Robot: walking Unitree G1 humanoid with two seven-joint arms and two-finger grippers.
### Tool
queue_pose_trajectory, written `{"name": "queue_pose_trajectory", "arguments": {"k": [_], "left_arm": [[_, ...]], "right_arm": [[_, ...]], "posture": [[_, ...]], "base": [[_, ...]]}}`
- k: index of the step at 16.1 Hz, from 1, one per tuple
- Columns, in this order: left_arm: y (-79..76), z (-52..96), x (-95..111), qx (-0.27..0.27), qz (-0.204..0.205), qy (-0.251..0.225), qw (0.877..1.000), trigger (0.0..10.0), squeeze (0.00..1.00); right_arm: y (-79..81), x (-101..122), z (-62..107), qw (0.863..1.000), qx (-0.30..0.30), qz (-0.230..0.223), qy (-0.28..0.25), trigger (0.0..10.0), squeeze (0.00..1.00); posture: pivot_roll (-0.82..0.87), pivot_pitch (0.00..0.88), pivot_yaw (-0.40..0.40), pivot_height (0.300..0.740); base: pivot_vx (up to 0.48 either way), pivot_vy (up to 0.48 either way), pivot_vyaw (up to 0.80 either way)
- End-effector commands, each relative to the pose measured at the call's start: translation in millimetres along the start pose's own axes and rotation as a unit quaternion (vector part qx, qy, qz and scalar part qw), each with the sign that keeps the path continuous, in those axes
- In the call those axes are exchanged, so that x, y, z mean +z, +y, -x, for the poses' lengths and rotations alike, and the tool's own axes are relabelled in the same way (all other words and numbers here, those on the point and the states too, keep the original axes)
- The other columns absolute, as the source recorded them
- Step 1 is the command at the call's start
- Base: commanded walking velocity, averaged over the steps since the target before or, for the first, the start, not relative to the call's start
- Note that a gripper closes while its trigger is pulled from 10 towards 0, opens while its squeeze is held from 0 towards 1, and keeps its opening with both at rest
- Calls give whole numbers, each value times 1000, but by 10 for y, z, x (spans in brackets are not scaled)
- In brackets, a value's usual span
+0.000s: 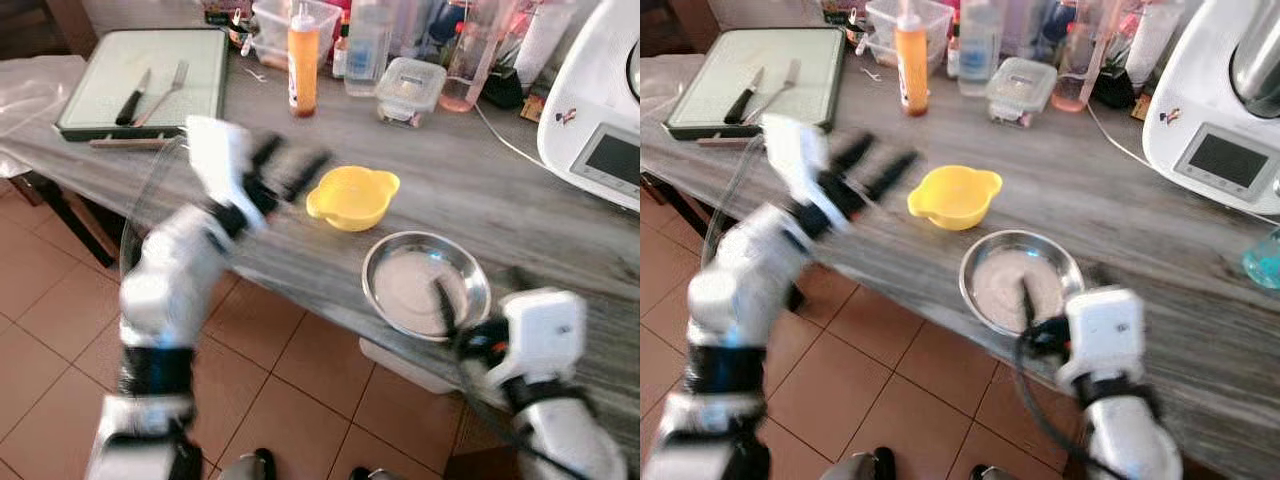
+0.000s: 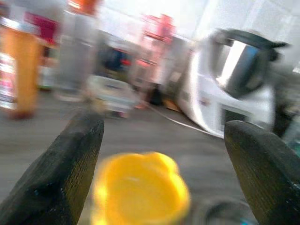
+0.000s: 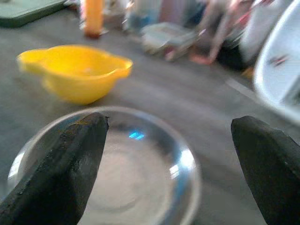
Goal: Setting the table
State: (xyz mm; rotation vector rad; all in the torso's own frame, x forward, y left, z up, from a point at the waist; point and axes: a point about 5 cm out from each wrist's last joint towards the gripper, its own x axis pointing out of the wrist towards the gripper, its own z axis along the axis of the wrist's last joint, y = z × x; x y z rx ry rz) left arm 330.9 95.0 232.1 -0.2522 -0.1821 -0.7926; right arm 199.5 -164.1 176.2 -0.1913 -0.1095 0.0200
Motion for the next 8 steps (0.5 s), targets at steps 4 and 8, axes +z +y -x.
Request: {"name": "queue_pose_trajectory", "arguments": {"k": [4,8], "left_arm": [[-299,12,-299,-39,27,57,997,10000,1000],[-129,141,-471,67,0,77,995,10000,0]], "right_arm": [[-260,157,-22,994,-94,37,-36,10000,0],[-192,117,1,995,-98,24,-28,10000,0]], "posture": [[40,157,-35,740],[36,162,-31,740]], "base": [[0,0,0],[0,0,0]]}}
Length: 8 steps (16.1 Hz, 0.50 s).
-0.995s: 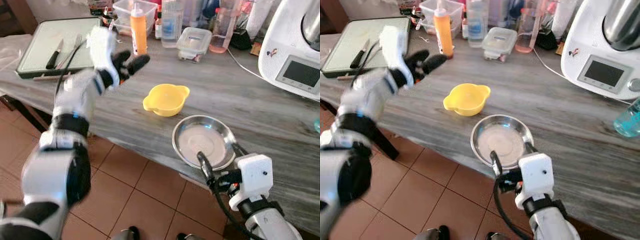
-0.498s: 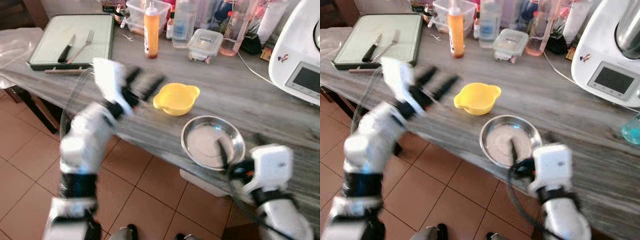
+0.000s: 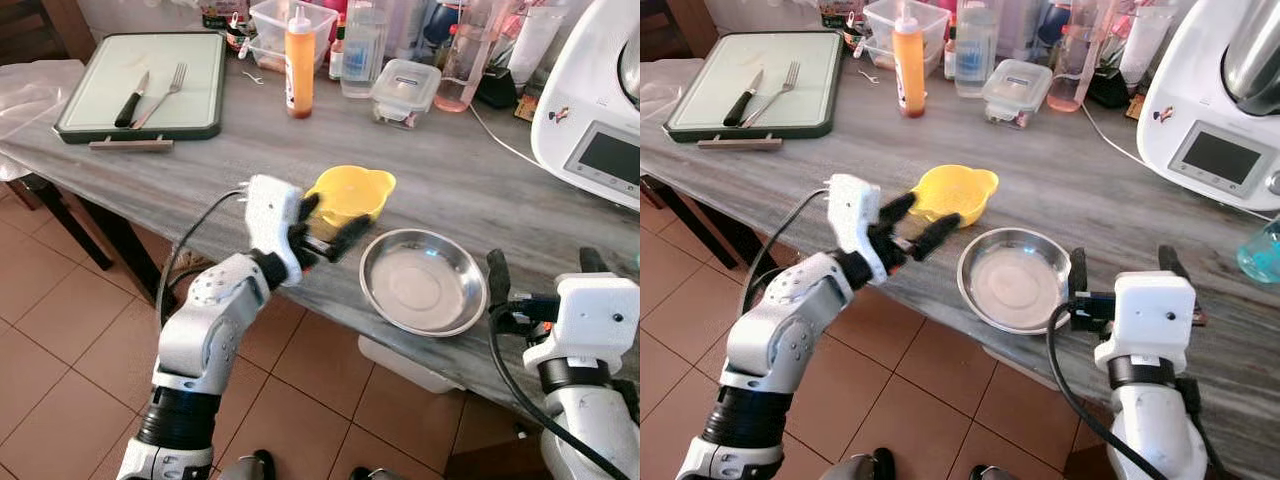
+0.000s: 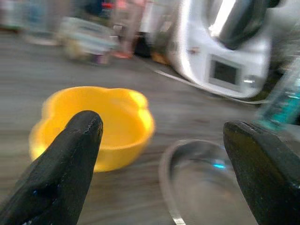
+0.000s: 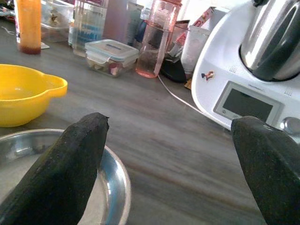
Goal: Setting the table
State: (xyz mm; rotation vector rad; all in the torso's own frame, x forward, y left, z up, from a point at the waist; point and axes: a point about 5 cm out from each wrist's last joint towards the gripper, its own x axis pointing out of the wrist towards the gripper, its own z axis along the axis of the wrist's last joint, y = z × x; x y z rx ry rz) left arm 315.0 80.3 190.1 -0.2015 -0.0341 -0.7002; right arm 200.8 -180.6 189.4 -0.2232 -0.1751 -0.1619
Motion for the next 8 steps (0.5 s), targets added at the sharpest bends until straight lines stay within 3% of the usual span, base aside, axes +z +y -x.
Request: {"name": "queue_pose_trajectory", "arguments": {"k": [1,3,4,8], "left_arm": [[82,47,-46,42,-15,2,999,10000,0],[232,151,-11,112,-45,-21,993,10000,0],[251,234,38,123,-92,-37,988,10000,0],[291,478,-117,150,-103,-12,983,10000,0]], "right_arm": [[-7,22,18,1000,-6,1,-3,10000,0],[2,26,8,1000,-5,-3,-3,10000,0],[8,30,-5,1000,-4,-4,-5,10000,0],[118,-92,-10,998,29,-30,37,10000,0]], "posture": [[36,164,-33,740],[40,166,-41,740],[46,166,-47,740],[62,164,-54,740]], "base": [[0,0,0],[0,0,0],[0,0,0],[0,0,0]]}}
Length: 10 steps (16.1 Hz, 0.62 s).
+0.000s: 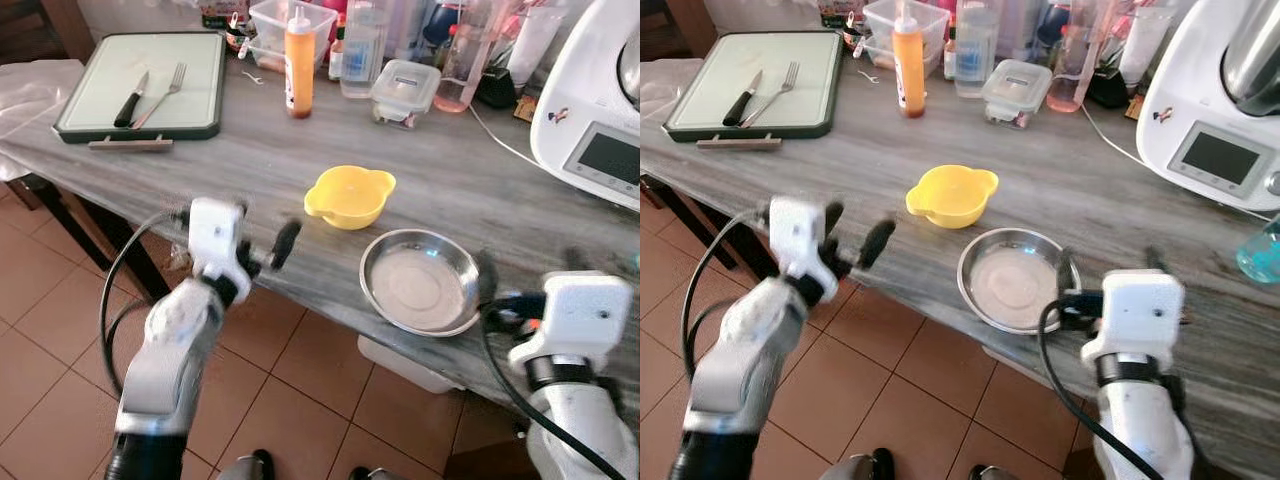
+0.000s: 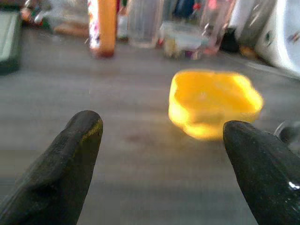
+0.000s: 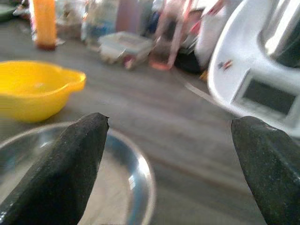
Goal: Setting the table
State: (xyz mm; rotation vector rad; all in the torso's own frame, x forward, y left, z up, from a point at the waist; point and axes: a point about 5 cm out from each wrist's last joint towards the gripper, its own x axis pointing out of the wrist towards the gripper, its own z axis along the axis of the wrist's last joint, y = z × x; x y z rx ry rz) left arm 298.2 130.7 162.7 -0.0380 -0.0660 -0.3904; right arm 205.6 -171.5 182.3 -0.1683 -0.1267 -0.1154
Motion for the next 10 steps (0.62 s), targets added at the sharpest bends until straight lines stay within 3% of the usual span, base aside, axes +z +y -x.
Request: {"name": "queue_pose_trajectory", "arguments": {"k": [1,3,7,10], "left_arm": [[-7,39,53,3,-23,-15,1000,10000,0],[19,86,53,12,-29,-18,999,10000,0],[99,280,1,-25,-44,10,999,10000,0],[199,392,-130,-15,-69,35,997,10000,0]], "right_arm": [[36,-57,-9,1000,15,-11,20,10000,0],[69,-85,-31,999,22,-16,31,10000,0],[-108,-185,133,998,-20,23,53,10000,0],[-232,-290,248,993,-61,48,84,10000,0]], "posture": [[64,164,-55,740],[69,165,-58,740],[70,174,-50,740],[64,177,-42,740]], "base": [[0,0,0],[0,0,0],[0,0,0],[0,0,0]]}}
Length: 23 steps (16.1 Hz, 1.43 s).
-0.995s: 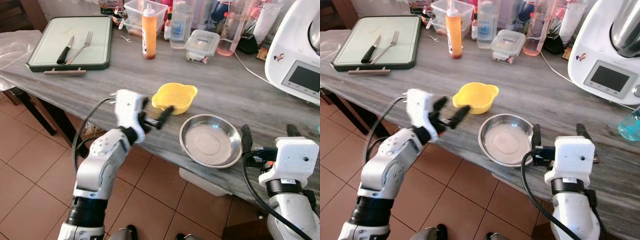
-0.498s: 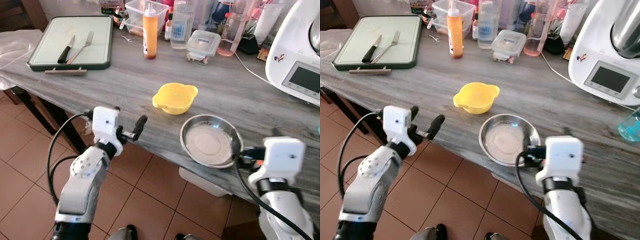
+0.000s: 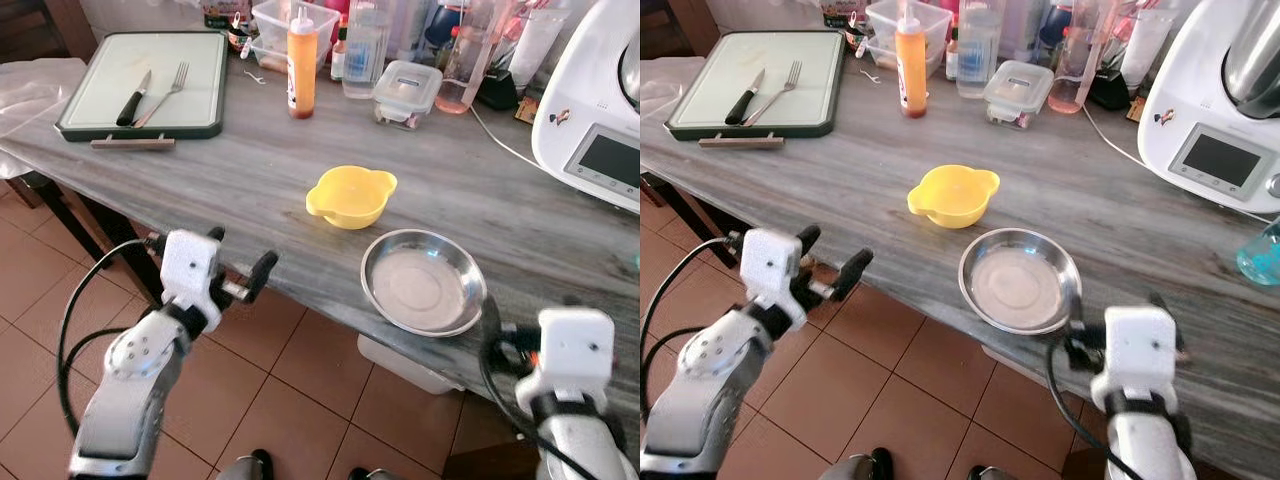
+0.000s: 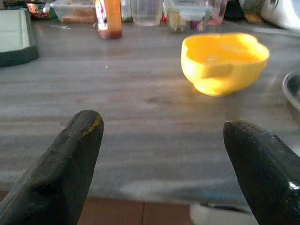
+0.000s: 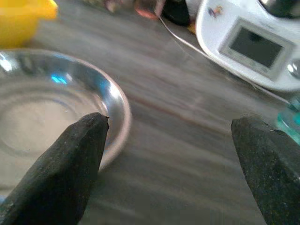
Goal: Setting the table
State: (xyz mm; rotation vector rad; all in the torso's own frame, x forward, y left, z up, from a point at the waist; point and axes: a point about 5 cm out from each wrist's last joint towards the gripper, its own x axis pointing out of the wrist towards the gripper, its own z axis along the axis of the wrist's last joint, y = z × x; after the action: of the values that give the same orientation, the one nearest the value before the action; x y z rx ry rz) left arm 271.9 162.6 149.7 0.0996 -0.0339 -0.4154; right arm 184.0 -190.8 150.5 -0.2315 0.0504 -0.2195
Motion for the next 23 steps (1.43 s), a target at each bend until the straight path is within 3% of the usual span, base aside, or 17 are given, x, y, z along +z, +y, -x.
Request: {"name": "queue_pose_trajectory", "arguments": {"k": [1,6,10,15,23], "left_arm": [[-1,46,-71,0,-6,13,1000,10000,0],[53,188,-175,25,-31,25,999,10000,0],[63,174,-185,30,-34,25,999,10000,0],[49,135,-169,23,-36,21,999,10000,0],[45,99,-142,16,-37,18,999,10000,0]], "right_arm": [[-73,12,19,1000,-23,10,-3,10000,0],[-134,-105,121,998,-51,30,24,10000,0],[-144,-268,184,995,-63,16,77,10000,0],[19,-410,246,991,-28,-30,124,10000,0],[248,-435,187,989,26,-61,133,10000,0]], "posture": [[61,177,-40,740],[70,174,-50,740],[72,173,-51,740],[73,178,-46,740],[80,185,-38,740]], "base": [[0,0,0],[0,0,0],[0,0,0],[0,0,0],[0,0,0]]}}
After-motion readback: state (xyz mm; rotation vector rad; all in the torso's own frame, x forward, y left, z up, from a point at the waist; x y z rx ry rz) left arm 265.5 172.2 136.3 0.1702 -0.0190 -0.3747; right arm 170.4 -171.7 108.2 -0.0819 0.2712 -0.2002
